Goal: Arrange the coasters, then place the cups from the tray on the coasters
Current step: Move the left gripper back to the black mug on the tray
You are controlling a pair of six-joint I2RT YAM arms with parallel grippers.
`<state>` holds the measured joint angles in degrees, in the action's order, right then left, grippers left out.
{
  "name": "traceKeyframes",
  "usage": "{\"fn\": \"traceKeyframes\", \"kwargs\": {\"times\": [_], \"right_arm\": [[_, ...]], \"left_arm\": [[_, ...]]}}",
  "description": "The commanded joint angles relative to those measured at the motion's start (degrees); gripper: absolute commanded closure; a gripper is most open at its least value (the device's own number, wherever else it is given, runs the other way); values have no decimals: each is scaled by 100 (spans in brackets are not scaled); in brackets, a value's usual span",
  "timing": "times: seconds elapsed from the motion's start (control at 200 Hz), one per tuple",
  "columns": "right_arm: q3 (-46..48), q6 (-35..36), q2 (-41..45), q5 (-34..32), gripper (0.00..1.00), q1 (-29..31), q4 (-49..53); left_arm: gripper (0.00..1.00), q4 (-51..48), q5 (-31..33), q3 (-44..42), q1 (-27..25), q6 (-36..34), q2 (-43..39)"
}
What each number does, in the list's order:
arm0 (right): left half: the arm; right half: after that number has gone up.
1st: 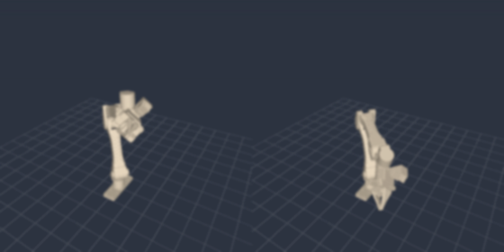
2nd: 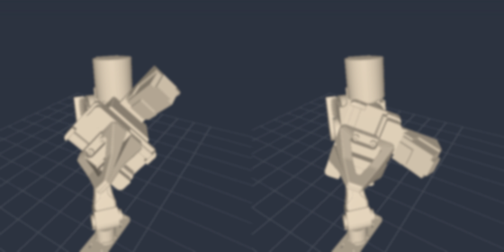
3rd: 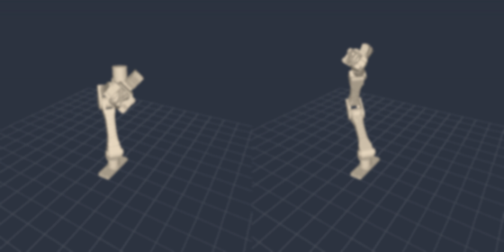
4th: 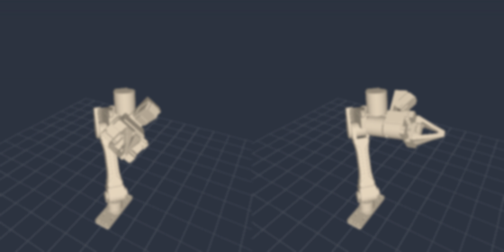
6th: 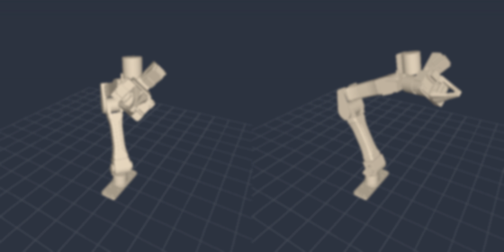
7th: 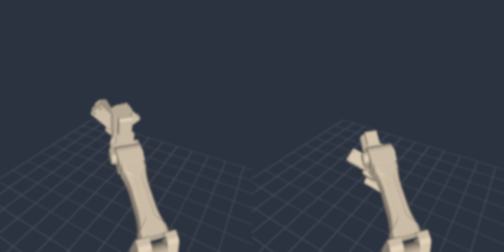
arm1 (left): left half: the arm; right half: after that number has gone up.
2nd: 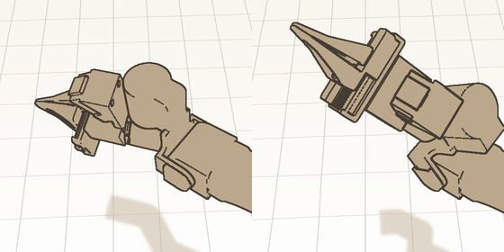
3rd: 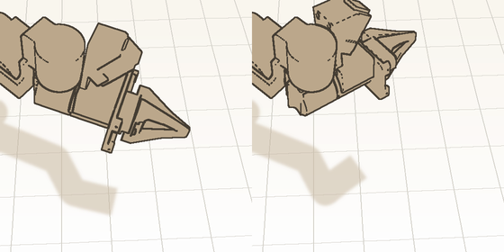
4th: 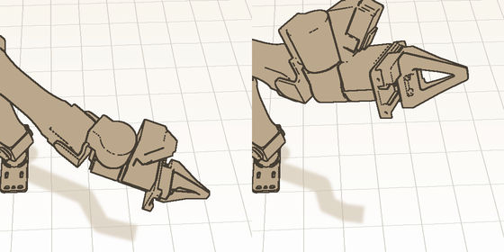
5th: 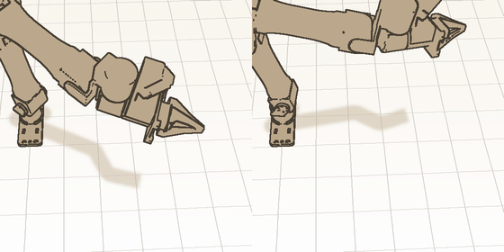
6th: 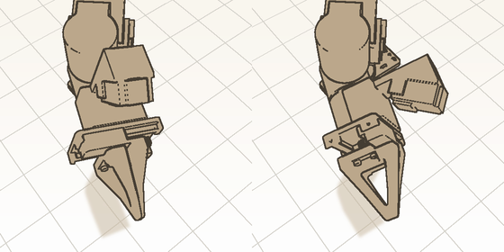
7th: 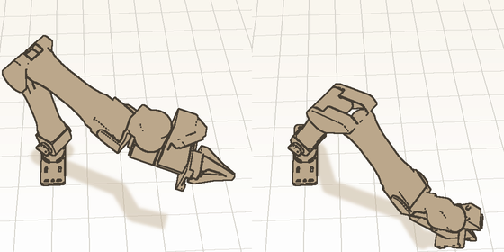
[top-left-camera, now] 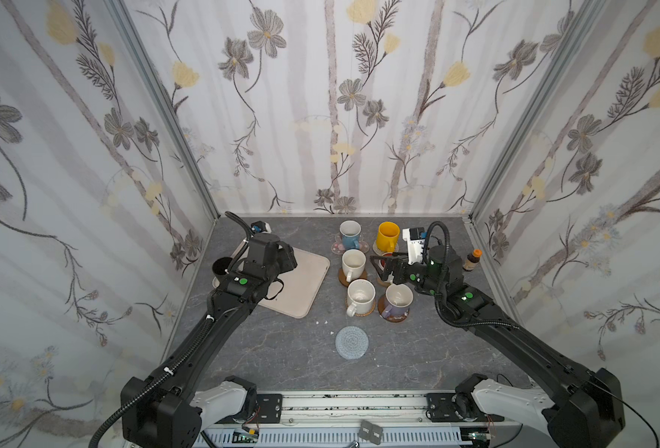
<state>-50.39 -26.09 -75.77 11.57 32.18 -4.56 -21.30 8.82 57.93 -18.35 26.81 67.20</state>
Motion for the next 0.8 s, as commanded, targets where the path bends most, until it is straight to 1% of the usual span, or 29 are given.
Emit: {"fn": "traceKeyframes", "kwargs": {"times": [0.0,0.075,0.155,0.235,0.35,0.5,0.794], "right_arm": [[-70,-73,-263,55,0,130,-612],[-25,-131,-404,174,0,175,-759],[28,-147,-516,264,0,187,-795],[196,-184,-519,320,0,190,-947],[433,-285,-500,441,0,194,-1215],[584,-331,-488,587,0,207,-1388],[982,-353,-248,638,0,206,-1563]], "left_arm": [[37,-177,139,-233,457,195,62],[36,-190,166,-383,807,228,156],[36,-208,345,-477,1094,172,247],[36,-208,168,-535,1453,202,332],[37,-217,175,-550,1769,180,468],[41,-225,279,-496,1972,192,936],[41,-234,534,-160,2037,169,1729]]}}
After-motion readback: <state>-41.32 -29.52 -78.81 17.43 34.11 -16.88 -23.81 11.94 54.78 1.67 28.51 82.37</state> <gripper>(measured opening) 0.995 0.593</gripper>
